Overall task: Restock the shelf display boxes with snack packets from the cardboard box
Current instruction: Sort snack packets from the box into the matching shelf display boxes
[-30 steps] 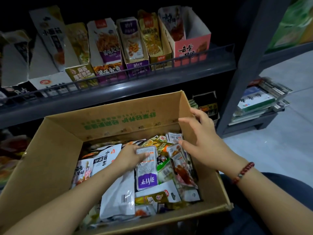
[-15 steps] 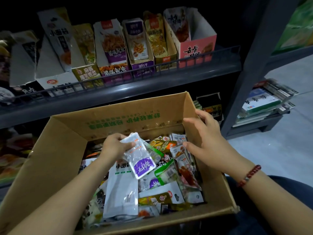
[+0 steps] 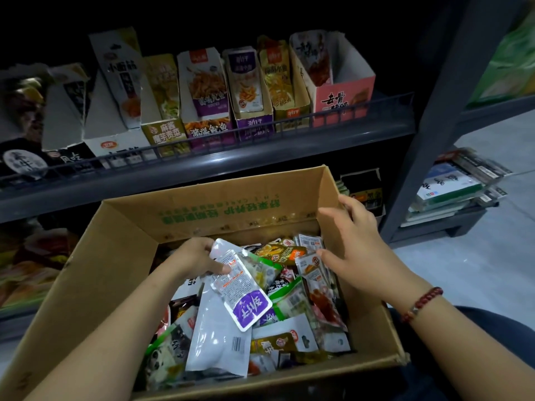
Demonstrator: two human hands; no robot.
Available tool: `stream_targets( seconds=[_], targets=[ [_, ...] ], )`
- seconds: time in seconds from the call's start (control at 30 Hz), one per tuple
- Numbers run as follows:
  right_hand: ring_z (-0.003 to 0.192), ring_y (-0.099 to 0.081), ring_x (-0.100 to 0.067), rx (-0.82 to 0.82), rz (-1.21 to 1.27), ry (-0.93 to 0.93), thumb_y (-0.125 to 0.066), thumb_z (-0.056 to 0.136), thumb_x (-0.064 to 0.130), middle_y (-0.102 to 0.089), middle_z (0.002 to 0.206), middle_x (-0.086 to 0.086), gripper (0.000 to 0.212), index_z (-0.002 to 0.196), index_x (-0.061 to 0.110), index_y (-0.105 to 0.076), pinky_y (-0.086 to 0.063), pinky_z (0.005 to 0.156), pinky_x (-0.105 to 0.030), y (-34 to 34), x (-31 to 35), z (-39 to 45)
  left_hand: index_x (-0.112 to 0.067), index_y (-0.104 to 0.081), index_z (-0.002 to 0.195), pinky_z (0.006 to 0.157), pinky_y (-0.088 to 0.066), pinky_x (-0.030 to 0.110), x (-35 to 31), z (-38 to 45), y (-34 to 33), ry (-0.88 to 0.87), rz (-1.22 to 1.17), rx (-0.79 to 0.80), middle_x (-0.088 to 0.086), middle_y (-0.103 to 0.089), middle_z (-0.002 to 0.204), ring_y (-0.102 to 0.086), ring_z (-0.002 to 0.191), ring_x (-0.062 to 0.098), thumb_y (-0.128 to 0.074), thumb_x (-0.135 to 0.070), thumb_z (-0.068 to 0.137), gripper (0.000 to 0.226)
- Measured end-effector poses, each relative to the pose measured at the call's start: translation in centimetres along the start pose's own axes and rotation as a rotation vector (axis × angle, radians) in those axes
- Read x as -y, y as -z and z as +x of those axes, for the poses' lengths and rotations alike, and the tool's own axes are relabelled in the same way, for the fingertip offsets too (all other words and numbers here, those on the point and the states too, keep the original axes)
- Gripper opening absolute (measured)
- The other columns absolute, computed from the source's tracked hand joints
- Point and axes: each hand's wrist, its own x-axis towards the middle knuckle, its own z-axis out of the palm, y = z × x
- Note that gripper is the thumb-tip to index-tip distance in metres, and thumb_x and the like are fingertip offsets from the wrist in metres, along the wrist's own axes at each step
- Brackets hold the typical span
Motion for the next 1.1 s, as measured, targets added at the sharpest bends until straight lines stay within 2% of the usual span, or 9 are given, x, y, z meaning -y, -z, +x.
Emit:
stream_targets(
  seconds=[0.27, 0.4, 0.53, 0.63, 0.7, 0.8, 0.9, 1.0, 1.1],
  targets=[
    [0.143, 0.0, -0.019, -0.013, -0.16, -0.038, -0.056, 0.09, 0.043, -0.002, 0.156, 0.0, 0.068, 0.147, 0.03, -0.021, -0.003, 0.116, -0.038, 0.1, 1.1, 0.1, -0.003, -0.061, 0.069, 0.056, -0.054, 0.029, -3.4, -4.3, -0.1, -0.25, -0.174, -0.206, 0.01, -0.073, 0.073, -0.066, 0.06, 0.016, -0.085, 0.002, 0.066, 0.025],
    [0.144, 0.002, -0.015, 0.009, -0.138, 0.082, -0.054, 0.09, 0.05, -0.004, 0.157, 0.006, 0.067, 0.147, 0.034, -0.021, 0.004, 0.116, -0.036, 0.4, 2.2, 0.3, -0.003, -0.06, 0.068, 0.051, -0.053, 0.022, -4.0, -6.7, 0.3, -0.372, -0.287, -0.236, 0.005, -0.072, 0.067, -0.065, 0.058, 0.008, -0.086, 0.001, 0.064, 0.026],
    [0.145, -0.01, -0.011, 0.177, 0.015, 0.171, -0.063, 0.079, 0.059, -0.013, 0.158, 0.01, 0.085, 0.148, 0.036, -0.019, -0.009, 0.117, -0.033, 0.6, 3.9, 2.0, -0.003, -0.062, 0.068, 0.054, -0.054, 0.023, -4.2, -7.7, 0.3, -0.496, -0.359, -0.248, -0.002, -0.072, 0.068, -0.066, 0.062, 0.005, -0.084, 0.004, 0.065, 0.023],
    [0.135, -0.036, -0.011, 0.249, 0.191, 0.079, -0.076, 0.069, 0.055, -0.035, 0.149, 0.008, 0.098, 0.148, 0.032, -0.022, -0.034, 0.111, -0.033, 0.3, 4.9, 3.0, -0.007, -0.064, 0.064, 0.061, -0.052, 0.021, -4.6, -7.9, -0.1, -0.584, -0.445, -0.227, -0.006, -0.074, 0.08, -0.067, 0.07, 0.003, -0.08, 0.011, 0.066, 0.024],
    [0.115, -0.055, -0.007, 0.285, 0.303, 0.012, -0.082, 0.067, 0.044, -0.052, 0.13, 0.01, 0.09, 0.142, 0.027, -0.036, -0.048, 0.097, -0.028, 0.2, 5.5, 3.5, -0.009, -0.067, 0.065, 0.069, -0.054, 0.023, -4.7, -7.9, -0.2, -0.634, -0.512, -0.226, -0.003, -0.075, 0.093, -0.07, 0.081, 0.006, -0.079, 0.012, 0.065, 0.024],
    [0.08, -0.07, -0.006, 0.323, 0.484, -0.041, -0.085, 0.067, 0.03, -0.071, 0.093, 0.005, 0.043, 0.103, 0.02, -0.063, -0.056, 0.07, -0.024, -0.1, 6.0, 4.5, -0.012, -0.073, 0.071, 0.082, -0.054, 0.026, -4.3, -7.4, 0.0, -0.661, -0.552, -0.315, -0.003, -0.071, 0.108, -0.068, 0.099, 0.008, -0.085, 0.005, 0.062, 0.022],
    [0.068, -0.071, -0.011, 0.273, 0.588, -0.083, -0.083, 0.07, 0.024, -0.074, 0.075, 0.001, 0.024, 0.084, 0.014, -0.067, -0.055, 0.061, -0.025, -0.6, 6.3, 4.7, -0.018, -0.068, 0.09, 0.076, -0.054, 0.016, -4.4, -7.5, -0.3, -0.572, -0.597, -0.392, -0.006, -0.065, 0.111, -0.064, 0.103, 0.006, -0.082, 0.006, 0.067, 0.035],
    [0.067, -0.071, -0.014, 0.207, 0.618, -0.077, -0.079, 0.075, 0.028, -0.074, 0.074, -0.001, 0.017, 0.079, 0.015, -0.069, -0.054, 0.061, -0.028, -0.6, 6.2, 4.6, -0.018, -0.057, 0.116, 0.079, -0.058, 0.027, -4.1, -7.2, 0.0, -0.444, -0.715, -0.179, 0.003, -0.07, 0.108, -0.069, 0.097, 0.015, -0.082, -0.009, 0.073, 0.05],
    [0.06, -0.067, -0.013, 0.159, 0.707, -0.061, -0.076, 0.078, 0.026, -0.071, 0.066, -0.002, 0.014, 0.073, 0.015, -0.071, -0.049, 0.058, -0.027, -0.8, 6.2, 4.5, -0.014, -0.068, 0.11, 0.075, -0.055, 0.027, -3.6, -7.4, 0.9, -0.362, -0.63, 0.141, 0.007, -0.075, 0.103, -0.07, 0.088, 0.018, -0.077, -0.032, 0.073, 0.042]
  ],
)
